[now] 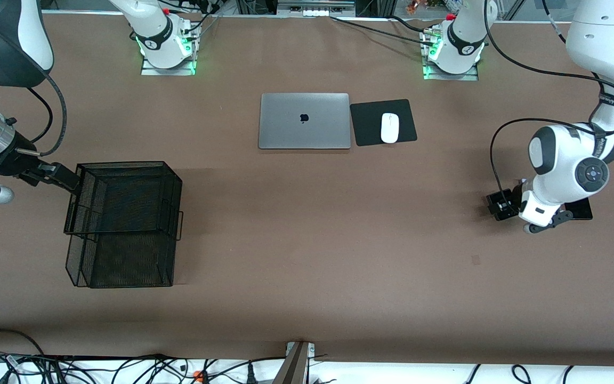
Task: Place phones with both arms
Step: 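Grasp the flip phone with the left gripper and lift it, then carry the flip phone toward the laptop with the left gripper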
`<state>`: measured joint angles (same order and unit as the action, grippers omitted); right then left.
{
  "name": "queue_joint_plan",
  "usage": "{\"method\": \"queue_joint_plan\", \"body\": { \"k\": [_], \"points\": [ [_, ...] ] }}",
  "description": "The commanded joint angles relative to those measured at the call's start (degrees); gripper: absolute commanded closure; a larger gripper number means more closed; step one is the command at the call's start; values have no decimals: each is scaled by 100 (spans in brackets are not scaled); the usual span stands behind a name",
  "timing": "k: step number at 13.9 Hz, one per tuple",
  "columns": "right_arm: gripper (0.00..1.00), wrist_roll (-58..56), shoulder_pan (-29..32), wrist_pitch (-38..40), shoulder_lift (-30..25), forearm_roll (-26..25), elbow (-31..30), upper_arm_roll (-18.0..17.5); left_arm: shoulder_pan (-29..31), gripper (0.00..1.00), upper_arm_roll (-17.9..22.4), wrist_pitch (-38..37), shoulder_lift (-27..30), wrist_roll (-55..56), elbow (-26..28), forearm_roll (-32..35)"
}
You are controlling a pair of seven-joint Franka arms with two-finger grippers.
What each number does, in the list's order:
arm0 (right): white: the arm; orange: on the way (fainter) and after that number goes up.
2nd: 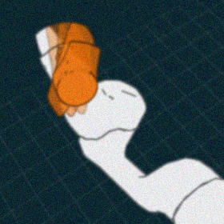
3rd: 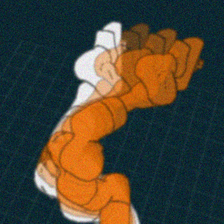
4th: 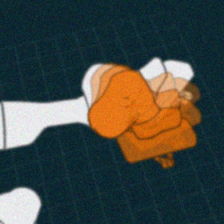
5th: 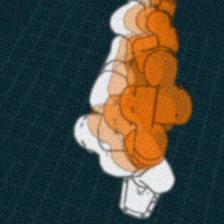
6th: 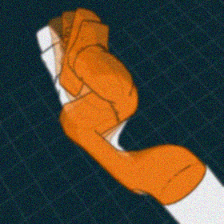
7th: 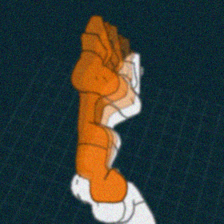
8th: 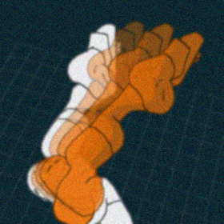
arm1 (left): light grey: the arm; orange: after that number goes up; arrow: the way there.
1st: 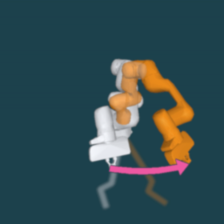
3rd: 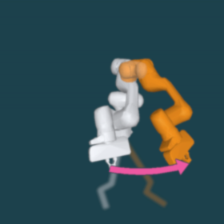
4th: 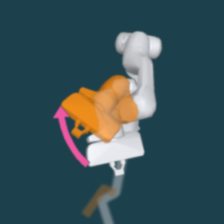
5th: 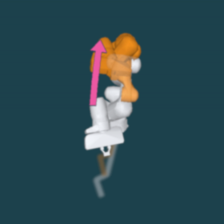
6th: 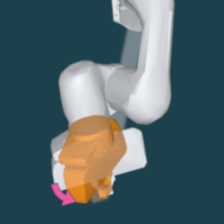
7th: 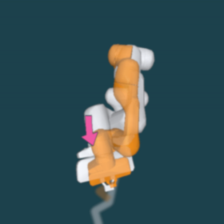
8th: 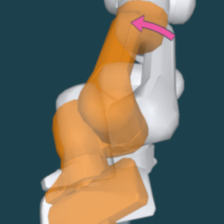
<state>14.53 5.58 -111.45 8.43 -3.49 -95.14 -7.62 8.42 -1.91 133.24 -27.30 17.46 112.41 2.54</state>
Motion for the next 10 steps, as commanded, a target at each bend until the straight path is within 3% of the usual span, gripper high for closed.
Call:
{"method": "queue_joint_plan", "body": {
  "k": [1, 5, 10],
  "points": [
    [0, -12, -4, 97, 19, 7, 101, -20, -234, 100, 24, -525, -231, 283, -674, 54],
    [0, -29, -4, 97, 19, 7, 110, -20, -937, 100, 24, -738, -565, 853, -1299, 10],
    [0, -21, -4, 88, 19, 7, 110, -20, -1132, 100, 24, -738, -733, 1145, -1459, 10]
  ]
}}
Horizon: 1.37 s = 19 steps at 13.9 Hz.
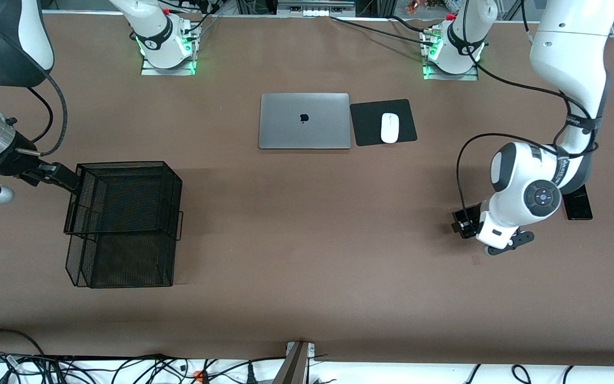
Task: Place phones with both arms
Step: 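Carry the flip phone toward the laptop with the left gripper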
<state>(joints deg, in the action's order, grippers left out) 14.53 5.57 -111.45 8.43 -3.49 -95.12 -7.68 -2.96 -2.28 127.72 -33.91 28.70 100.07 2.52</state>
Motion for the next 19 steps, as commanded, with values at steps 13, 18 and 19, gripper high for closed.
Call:
{"method": "queue_joint_plan", "body": {
  "k": [13, 18, 19],
  "points": [
    [0, -38, -4, 88, 10, 7, 108, -14, -161, 100, 52, -379, -72, 154, -374, 12],
    [0, -38, -4, 97, 19, 7, 108, -14, -1380, 100, 34, -379, -378, 961, -900, -610],
    [0, -55, -4, 97, 19, 7, 108, -14, -1601, 100, 34, -379, -501, 1224, -1128, -682]
  ]
}}
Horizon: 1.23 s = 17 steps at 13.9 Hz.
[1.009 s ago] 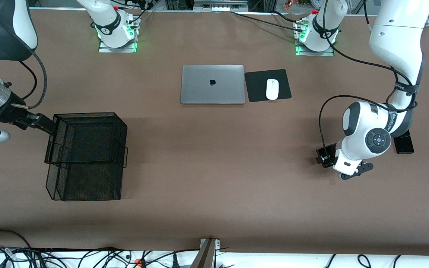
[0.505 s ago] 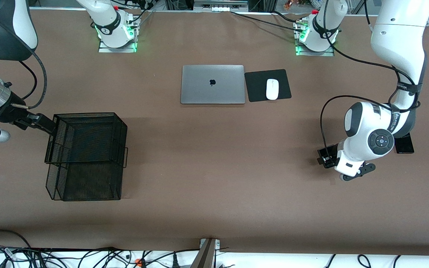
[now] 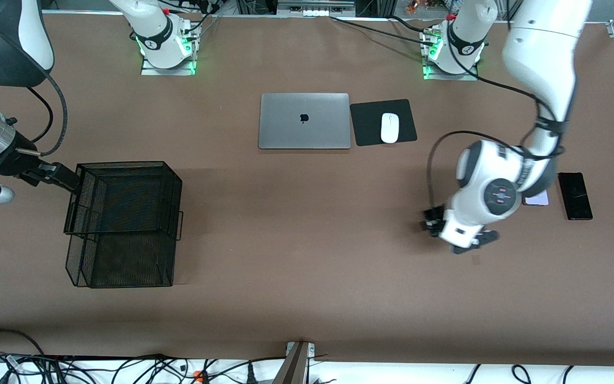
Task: Place phones with both arms
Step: 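Carry the flip phone toward the laptop with the left gripper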
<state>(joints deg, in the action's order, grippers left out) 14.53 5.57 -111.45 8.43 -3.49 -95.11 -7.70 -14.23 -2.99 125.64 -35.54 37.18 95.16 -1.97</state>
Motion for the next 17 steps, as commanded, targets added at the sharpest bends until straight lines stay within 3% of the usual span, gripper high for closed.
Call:
{"method": "queue_joint_plan", "body": {
  "k": [1, 5, 11, 14, 17],
  "points": [
    [0, -47, -4, 97, 19, 7, 107, -3, -676, 100, 97, -171, -452, 647, -848, -260],
    [0, -38, -4, 97, 19, 7, 107, -12, -1607, 100, 105, -92, -638, 914, -1104, -269],
    [0, -47, -4, 97, 10, 7, 98, -12, -2567, 100, 123, -4, -2025, 1353, -3203, -252],
    [0, -38, -4, 97, 10, 7, 98, -12, -2707, 100, 193, 792, -2439, 1283, -3434, -199],
    [0, -47, -4, 105, 10, 7, 98, -12, -3103, 100, 693, 972, -2589, 1291, -3425, -181]
  ]
}}
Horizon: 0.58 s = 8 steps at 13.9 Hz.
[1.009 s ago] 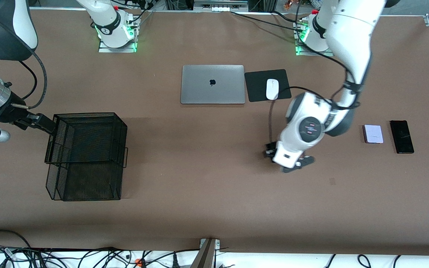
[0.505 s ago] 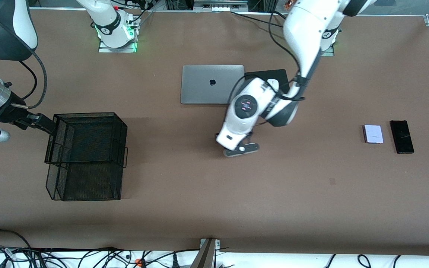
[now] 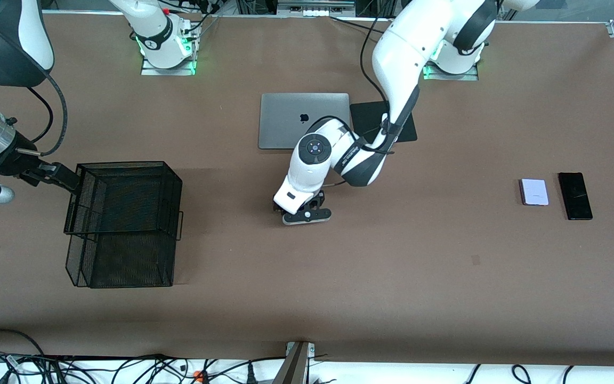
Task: Place phones with both arms
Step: 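Carry the flip phone toward the laptop with the left gripper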
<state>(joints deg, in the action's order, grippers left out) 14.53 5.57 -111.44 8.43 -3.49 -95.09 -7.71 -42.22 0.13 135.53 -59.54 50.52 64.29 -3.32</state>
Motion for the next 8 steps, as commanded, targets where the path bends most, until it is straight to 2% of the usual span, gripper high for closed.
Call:
{"method": "queue_joint_plan", "body": {
  "k": [1, 3, 4, 5, 8],
  "points": [
    [0, -47, -3, 140, 1, 7, 96, -11, -313, 100, 408, 0, -242, -51, -338, -46],
    [0, -29, -3, 245, -8, 7, 96, -11, -322, 99, 426, 9, -330, -51, -329, 15],
    [0, -29, -3, 246, -16, 7, 105, -11, -322, 58, 426, 9, -339, -34, -320, 68],
    [0, -29, -3, 254, -25, 7, 96, -11, -331, 1, 435, 9, -357, 1, -303, 86],
    [0, -21, -3, 254, -16, 7, 96, -2, -410, 0, 619, -445, -243, 475, -364, 51]
  ]
}}
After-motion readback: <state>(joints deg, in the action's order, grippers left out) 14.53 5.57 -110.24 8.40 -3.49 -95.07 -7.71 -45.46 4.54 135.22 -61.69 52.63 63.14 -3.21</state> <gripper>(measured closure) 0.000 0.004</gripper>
